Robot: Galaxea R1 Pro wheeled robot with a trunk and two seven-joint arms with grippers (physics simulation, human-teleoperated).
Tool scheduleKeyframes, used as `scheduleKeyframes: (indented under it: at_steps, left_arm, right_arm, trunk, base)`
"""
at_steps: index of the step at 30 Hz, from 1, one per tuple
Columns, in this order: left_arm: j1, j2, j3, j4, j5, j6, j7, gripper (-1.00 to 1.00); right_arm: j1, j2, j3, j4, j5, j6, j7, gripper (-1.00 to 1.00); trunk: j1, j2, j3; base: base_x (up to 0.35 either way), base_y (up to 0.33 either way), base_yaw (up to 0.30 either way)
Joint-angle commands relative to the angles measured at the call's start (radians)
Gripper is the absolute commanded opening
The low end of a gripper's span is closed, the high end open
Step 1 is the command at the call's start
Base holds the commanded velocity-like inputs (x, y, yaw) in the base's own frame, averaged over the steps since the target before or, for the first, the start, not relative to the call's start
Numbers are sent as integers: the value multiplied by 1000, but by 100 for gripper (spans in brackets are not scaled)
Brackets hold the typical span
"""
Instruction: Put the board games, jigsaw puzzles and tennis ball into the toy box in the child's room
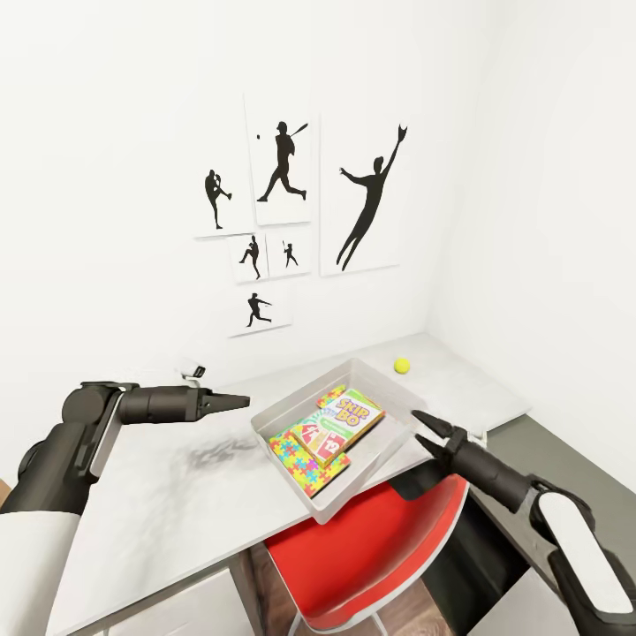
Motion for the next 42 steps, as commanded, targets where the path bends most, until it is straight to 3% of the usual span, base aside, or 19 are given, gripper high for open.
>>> scheduleKeyframes:
  at_steps: [1, 3, 7, 11, 42]
  left_arm:
    - [-1, 0, 0, 0, 1, 10, -3, 100]
    - [-1, 0, 0, 0, 1, 10, -3, 100]
    - [-1, -1, -1, 0, 1, 10, -4, 100]
    - [-1, -1, -1, 0, 1, 10, -4, 100]
    - [-1, 4, 0, 0, 4, 11, -6, 100]
  right_arm:
    - [15, -2, -18, 0, 4, 4, 32, 100]
    - [60, -9, -85, 1, 8, 4, 117, 100]
    - [87, -14, -171, -1, 10, 12, 181, 100]
    - [101, -17, -207, 3, 10, 15, 202, 100]
    - [108, -22, -228, 23, 12, 16, 239, 100]
  trunk:
    - [1, -2, -2]
    - [1, -2, -2]
    - [1, -2, -2]
    - [1, -2, -2]
    - [1, -2, -3]
  base:
    - [0, 0, 0]
    - [0, 0, 0]
    - [0, 0, 0]
    - [0, 0, 0]
    - [0, 0, 0]
